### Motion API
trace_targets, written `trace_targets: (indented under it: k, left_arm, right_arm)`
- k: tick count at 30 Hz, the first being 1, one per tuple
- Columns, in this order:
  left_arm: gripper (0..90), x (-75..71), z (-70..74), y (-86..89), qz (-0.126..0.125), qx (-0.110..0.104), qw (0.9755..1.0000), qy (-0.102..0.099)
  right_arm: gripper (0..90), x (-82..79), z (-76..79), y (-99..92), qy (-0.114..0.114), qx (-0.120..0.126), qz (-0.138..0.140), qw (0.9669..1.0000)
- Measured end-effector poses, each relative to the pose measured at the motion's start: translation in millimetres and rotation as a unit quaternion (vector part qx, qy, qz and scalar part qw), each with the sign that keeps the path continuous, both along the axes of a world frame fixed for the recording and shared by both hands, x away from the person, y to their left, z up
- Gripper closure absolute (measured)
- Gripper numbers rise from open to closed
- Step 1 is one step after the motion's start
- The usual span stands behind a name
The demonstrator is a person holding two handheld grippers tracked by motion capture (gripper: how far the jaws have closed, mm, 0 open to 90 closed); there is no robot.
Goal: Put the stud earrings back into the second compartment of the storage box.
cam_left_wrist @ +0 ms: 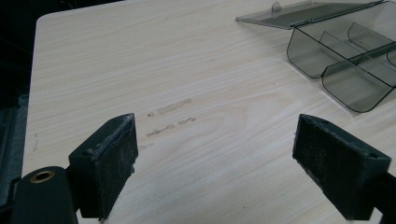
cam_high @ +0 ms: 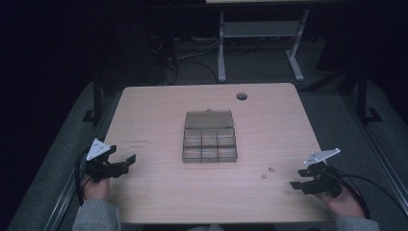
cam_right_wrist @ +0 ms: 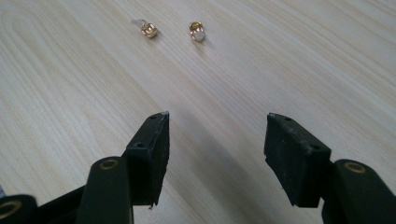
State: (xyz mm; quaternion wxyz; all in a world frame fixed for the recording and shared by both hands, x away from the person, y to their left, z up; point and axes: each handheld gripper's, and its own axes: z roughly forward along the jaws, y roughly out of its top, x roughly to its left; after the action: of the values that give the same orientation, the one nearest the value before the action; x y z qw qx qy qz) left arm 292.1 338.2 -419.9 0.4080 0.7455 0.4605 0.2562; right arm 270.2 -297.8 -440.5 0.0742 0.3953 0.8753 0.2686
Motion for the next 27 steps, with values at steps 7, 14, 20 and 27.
trace_targets:
  k: [7,14,20,27]
  left_arm:
    - [13.7,-0.4,0.1,-1.1,0.001,-0.005,1.0,-0.003]
    - [13.7,0.0,0.1,-0.9,-0.001,0.0,1.0,-0.003]
    - [13.7,-0.1,0.1,-1.0,-0.001,0.0,1.0,-0.003]
    - [13.7,0.9,0.0,0.1,0.001,-0.003,1.0,-0.004]
  right_arm:
    - [40.3,2.0,1.4,7.4,0.0,-0.01,0.007,0.9999]
    - [40.8,7.4,3.8,16.3,-0.002,-0.015,0.014,0.9998]
    - [42.5,13.0,6.2,25.3,-0.002,-0.018,0.017,0.9997]
    - [47.5,20.3,11.3,35.7,-0.01,-0.022,0.026,0.9994]
